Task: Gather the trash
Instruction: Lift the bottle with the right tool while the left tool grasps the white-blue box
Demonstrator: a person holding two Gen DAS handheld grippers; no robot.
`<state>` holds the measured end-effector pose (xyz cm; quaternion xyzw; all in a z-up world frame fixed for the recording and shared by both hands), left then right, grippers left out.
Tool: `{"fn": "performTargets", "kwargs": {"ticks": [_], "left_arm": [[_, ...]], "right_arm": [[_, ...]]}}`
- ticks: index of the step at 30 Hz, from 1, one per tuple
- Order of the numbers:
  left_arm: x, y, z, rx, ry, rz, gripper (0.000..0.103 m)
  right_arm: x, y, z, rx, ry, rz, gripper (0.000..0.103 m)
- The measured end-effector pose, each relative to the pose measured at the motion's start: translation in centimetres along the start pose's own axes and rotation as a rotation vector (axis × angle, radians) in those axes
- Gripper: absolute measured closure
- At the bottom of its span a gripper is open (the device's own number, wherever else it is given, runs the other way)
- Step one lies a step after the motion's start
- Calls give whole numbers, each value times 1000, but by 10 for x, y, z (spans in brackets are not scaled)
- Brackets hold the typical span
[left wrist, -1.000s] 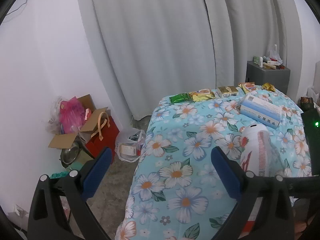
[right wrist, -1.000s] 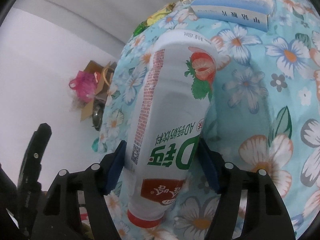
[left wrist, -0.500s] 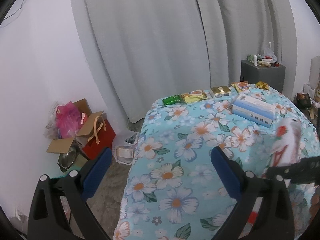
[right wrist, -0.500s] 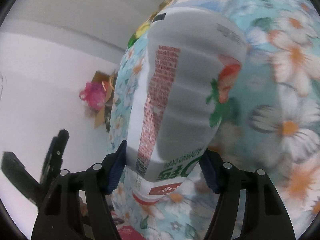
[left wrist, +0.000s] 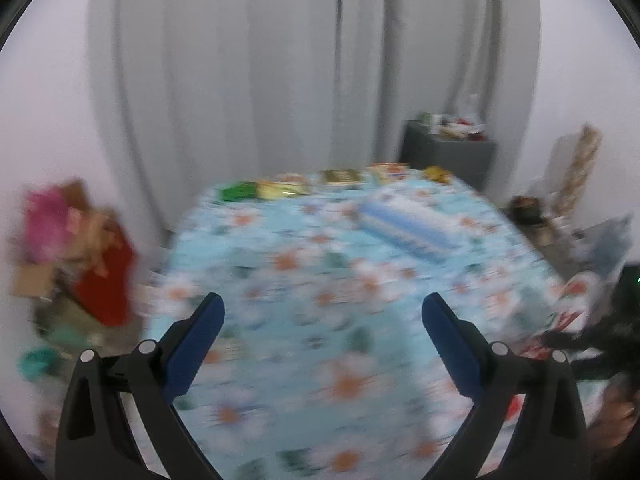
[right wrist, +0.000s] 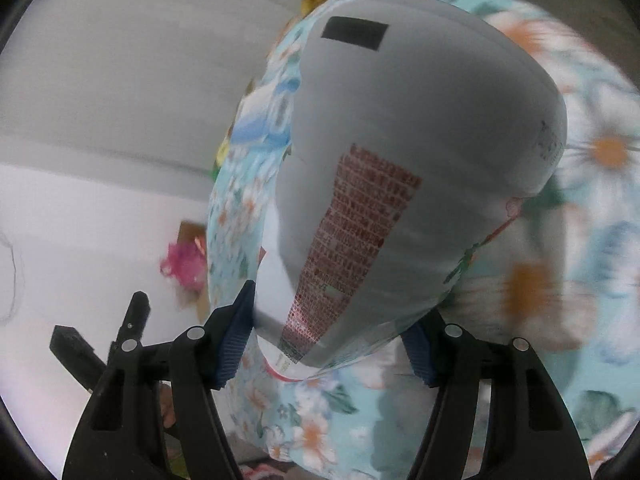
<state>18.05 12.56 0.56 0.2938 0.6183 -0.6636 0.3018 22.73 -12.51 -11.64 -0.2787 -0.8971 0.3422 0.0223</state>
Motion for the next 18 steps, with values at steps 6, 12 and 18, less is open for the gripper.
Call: {"fn": "performTargets", "kwargs": {"ticks": [6, 12, 18], "left_arm": [[-24, 56, 32, 304, -209, -143, 6], [-40, 155, 53, 412, -442, -352, 6], [-50, 236, 62, 284, -609, -470, 6]], "right_arm": [[-4, -3, 14, -34, 52, 19, 40], [-4, 2, 10, -41, 26, 22, 40], [-7, -13, 13, -57, 6, 22, 40]]}}
Point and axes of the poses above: each gripper's, at about its wrist camera, not at the fingertips, and y roughly the way its jaws point, z to its right, x to its underside, the point moved 7 cm from there along y, roughly the way its jaws point
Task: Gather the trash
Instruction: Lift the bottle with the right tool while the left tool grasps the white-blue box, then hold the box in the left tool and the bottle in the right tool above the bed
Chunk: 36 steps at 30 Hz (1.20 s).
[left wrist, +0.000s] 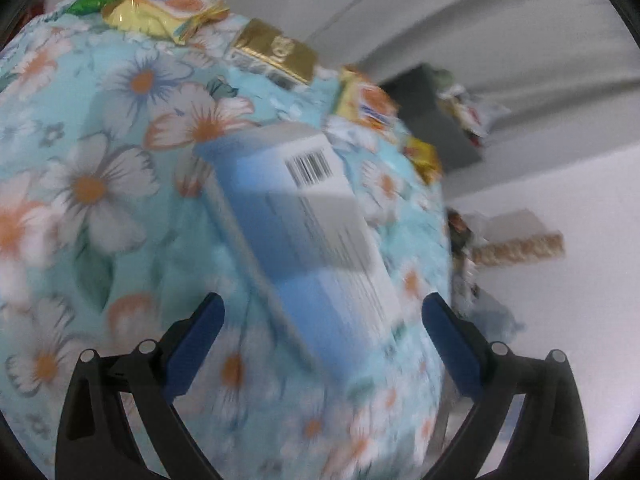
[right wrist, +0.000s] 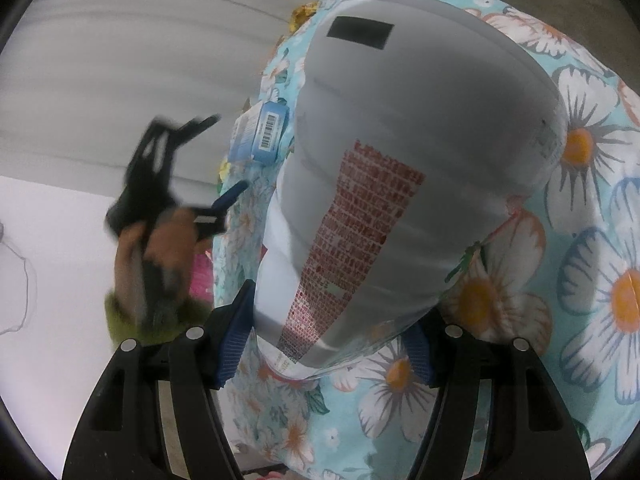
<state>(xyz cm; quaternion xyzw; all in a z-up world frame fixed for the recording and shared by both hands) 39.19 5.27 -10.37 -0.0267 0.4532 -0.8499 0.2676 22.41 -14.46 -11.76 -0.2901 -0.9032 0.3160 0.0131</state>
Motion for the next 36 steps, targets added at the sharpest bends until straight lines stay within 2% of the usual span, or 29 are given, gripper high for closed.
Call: {"fn": "performTargets", "kwargs": {"ticks": [4, 7, 9, 12, 14, 17, 20, 25, 29, 36], "left_arm": [[-19, 28, 7, -133, -24, 42, 6], [-26, 39, 18, -257, 24, 91, 6], [-28, 49, 24, -338, 94, 110, 6], [-22, 63, 33, -472, 254, 148, 6], [-17, 68, 37, -504, 338, 171, 7], [-11, 67, 39, -511, 432, 184, 15], [-3, 61, 40, -482, 514, 153, 21], [24, 52, 33, -435, 640, 99, 24], [62, 29, 16, -373, 727, 51, 25], [118, -23, -30, -273, 725, 31, 25]], "right_arm": [[-2, -7, 5, -14, -10, 0, 40], [-3, -9, 8, -27, -10, -1, 40], [-4, -9, 8, -30, -13, 0, 40], [-4, -10, 8, -33, -17, 0, 40], [-4, -11, 8, -37, -20, 1, 40], [-8, -17, 10, -41, -28, -9, 40], [-13, -16, 8, -47, -47, -42, 40], [-27, -16, 9, -57, -53, -95, 40], [-35, -16, 10, -53, -31, -98, 40], [-33, -30, 17, -28, 48, -33, 35]]}}
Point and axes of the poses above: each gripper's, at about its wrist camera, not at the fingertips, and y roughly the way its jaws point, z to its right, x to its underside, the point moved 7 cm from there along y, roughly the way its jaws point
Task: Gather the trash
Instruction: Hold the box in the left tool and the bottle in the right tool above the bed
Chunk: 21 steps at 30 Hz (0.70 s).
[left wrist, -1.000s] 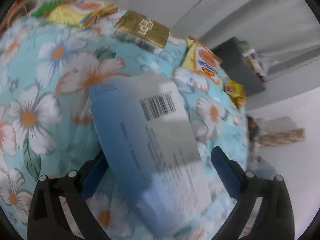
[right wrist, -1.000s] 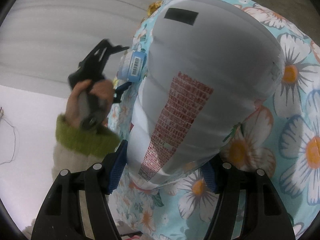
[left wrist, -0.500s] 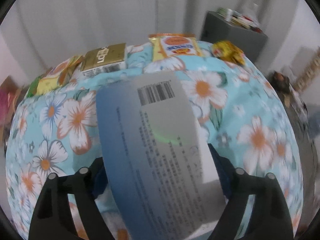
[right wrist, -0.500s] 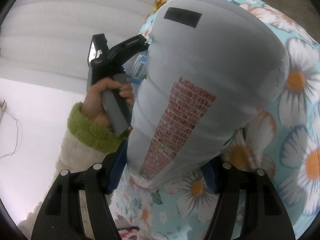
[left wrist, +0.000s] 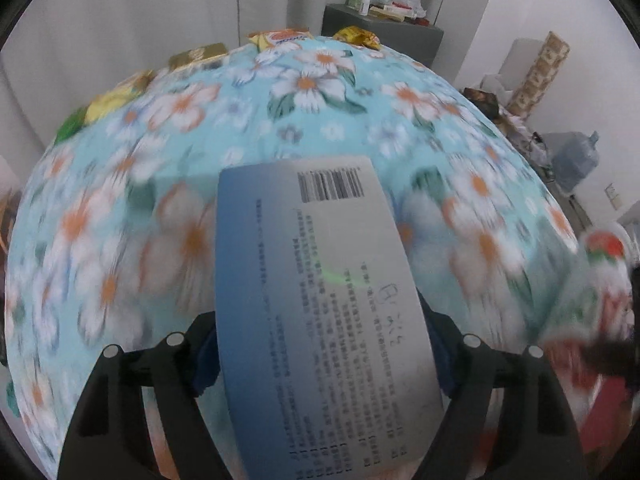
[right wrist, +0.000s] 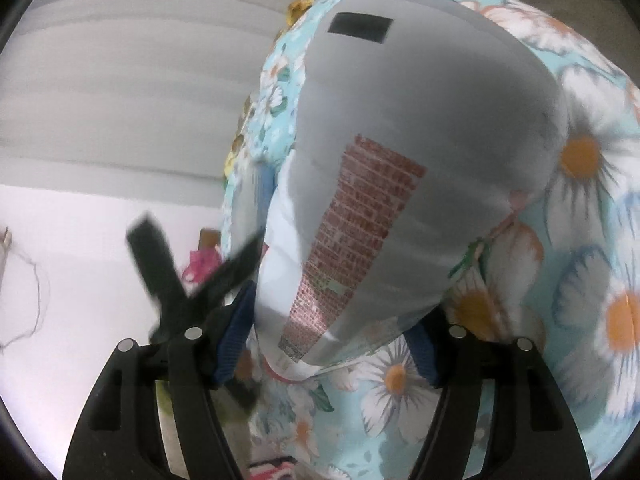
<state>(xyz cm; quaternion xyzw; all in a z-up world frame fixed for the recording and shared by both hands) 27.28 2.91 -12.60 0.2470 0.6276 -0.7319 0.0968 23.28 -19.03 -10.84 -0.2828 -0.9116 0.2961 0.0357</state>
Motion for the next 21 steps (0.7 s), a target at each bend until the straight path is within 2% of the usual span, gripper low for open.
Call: {"fn": "performTargets", "kwargs": {"ticks": [4, 10, 13, 14, 17, 21], "left_arm": [[29, -15, 7, 10, -24, 32, 25], [39, -22, 3, -10, -114, 101, 25], [43, -27, 2, -7, -163, 131, 25], [44, -28, 1, -3, -179, 141, 25], [45, -29, -3, 22, -219, 169, 25], [46, -31, -8, 70, -258, 196, 25]], "right_arm": [[3, -2, -2, 47, 19, 56, 29], [-7, 6, -5, 80, 61, 110, 22], [-7, 10, -9, 122, 11, 118, 22], [-17, 11, -14, 137, -1, 117, 22], [2, 16, -18, 204, -64, 104, 22], [10, 34, -24, 282, -110, 91, 22]]}}
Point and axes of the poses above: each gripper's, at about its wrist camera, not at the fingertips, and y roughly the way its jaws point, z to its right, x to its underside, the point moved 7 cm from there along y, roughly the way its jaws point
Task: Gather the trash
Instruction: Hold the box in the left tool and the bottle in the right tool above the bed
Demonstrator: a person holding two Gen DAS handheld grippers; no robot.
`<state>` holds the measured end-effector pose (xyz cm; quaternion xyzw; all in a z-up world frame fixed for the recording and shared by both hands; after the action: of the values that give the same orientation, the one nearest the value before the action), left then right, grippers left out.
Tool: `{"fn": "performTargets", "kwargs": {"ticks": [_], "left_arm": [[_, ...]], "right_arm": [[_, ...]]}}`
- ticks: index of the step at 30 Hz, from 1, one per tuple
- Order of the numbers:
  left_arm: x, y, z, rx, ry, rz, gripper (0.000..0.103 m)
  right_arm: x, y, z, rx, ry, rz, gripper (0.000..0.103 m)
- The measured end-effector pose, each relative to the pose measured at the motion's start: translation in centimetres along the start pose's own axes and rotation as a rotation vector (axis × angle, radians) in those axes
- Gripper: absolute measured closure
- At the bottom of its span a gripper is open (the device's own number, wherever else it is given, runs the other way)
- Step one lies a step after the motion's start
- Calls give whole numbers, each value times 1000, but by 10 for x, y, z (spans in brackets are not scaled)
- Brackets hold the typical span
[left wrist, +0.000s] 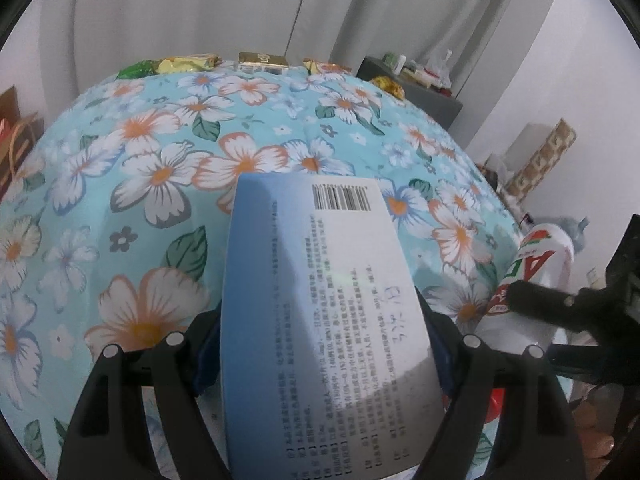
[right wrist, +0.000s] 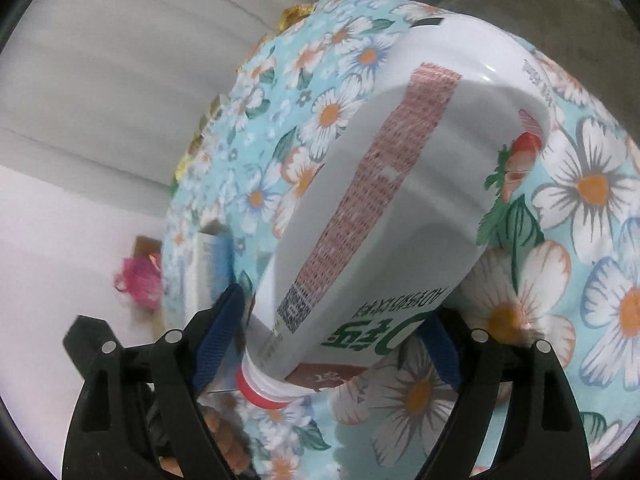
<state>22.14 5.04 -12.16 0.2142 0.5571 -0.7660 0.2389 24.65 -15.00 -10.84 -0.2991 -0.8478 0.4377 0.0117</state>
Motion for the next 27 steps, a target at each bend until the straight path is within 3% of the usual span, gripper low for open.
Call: {"fn": "performTargets", "kwargs": {"ticks": [6, 13, 20, 25, 27], "left_arm": [[1, -6, -3, 42, -32, 12, 25], [8, -19, -7, 101, -73, 12, 25], [14, -26, -11, 135, -116, 15, 25], [14, -25, -11, 126, -130, 26, 25], [14, -24, -12, 130, -136, 26, 25]], "right_arm": [[3, 8, -2, 75, 4, 4, 23], [-3, 13, -7, 179, -76, -8, 33], [-18, 5, -13, 329, -316, -128, 40], [-6, 14, -1, 377, -329, -192, 43], [-4, 23, -2, 391, -331, -184, 39]]}}
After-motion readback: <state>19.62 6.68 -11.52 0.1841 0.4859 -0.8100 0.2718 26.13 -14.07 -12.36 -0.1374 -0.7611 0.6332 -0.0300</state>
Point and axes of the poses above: each gripper's, at about its wrist camera, not at the fingertips, and y roughly the way its jaws point, z to its right, x to its underside, the point moved 7 cm from there along y, roughly the way its jaws point
